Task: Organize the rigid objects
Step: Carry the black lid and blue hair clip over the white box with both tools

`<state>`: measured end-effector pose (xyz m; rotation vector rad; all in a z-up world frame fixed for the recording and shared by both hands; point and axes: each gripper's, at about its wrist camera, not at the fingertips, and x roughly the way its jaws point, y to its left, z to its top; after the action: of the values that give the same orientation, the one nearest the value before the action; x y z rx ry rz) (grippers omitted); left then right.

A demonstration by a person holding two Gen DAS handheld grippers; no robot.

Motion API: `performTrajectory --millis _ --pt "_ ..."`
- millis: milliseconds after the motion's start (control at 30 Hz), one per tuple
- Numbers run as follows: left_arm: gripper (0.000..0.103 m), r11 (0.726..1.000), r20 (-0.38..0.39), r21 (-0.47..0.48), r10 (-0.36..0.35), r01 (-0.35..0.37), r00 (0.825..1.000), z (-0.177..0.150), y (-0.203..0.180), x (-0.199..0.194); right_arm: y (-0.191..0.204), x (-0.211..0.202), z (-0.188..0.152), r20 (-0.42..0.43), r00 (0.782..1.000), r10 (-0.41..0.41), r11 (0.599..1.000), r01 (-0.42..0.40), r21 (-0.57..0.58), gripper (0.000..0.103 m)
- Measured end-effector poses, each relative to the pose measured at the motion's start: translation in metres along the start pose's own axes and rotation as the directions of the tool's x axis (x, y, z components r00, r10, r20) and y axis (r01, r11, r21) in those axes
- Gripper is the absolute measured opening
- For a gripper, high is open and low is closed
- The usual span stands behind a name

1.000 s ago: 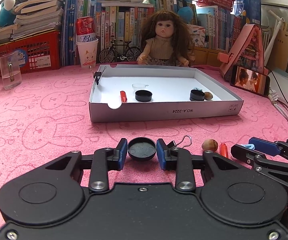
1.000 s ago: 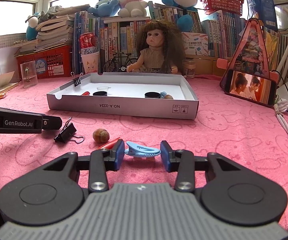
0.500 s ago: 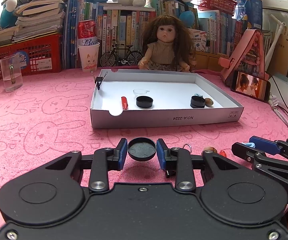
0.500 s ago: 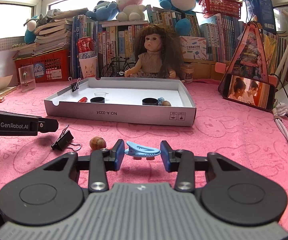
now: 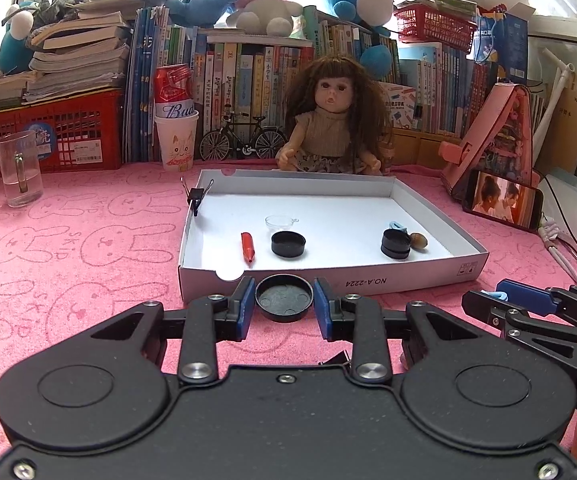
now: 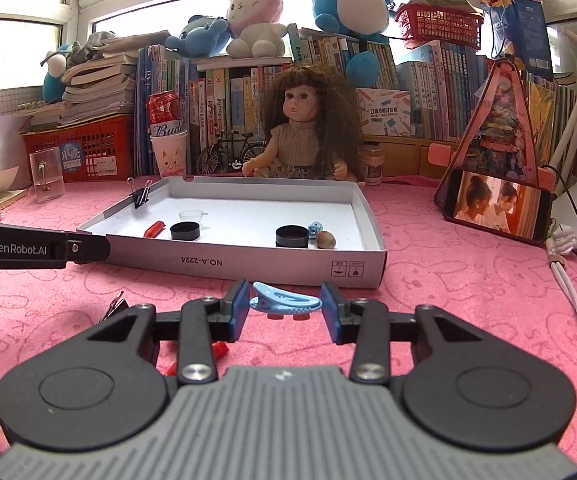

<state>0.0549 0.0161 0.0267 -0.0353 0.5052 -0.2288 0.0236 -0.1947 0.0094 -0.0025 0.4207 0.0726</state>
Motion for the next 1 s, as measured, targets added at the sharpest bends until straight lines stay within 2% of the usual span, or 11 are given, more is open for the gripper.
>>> performTrajectory --millis 233,567,1000 --pt "0.03 1.0 0.013 -0.004 0.004 -0.004 1.0 0.017 0.001 0.014 -0.008 0.016 0.017 -0.009 1.0 0.017 0.999 -0.017 0.03 0.045" --pt "0.03 1.0 -0.019 -0.029 0.004 -0.004 1.0 0.035 0.002 0.048 -0.021 0.054 0.042 -0.045 0.998 0.032 0.995 -0.027 0.1 0.045" --pt "0.03 0.999 -0.072 -0.018 0.031 -0.032 0.997 0.037 0.002 0.086 -0.025 0.096 0.047 -0.119 0.992 0.027 0.995 -0.015 0.101 0.045"
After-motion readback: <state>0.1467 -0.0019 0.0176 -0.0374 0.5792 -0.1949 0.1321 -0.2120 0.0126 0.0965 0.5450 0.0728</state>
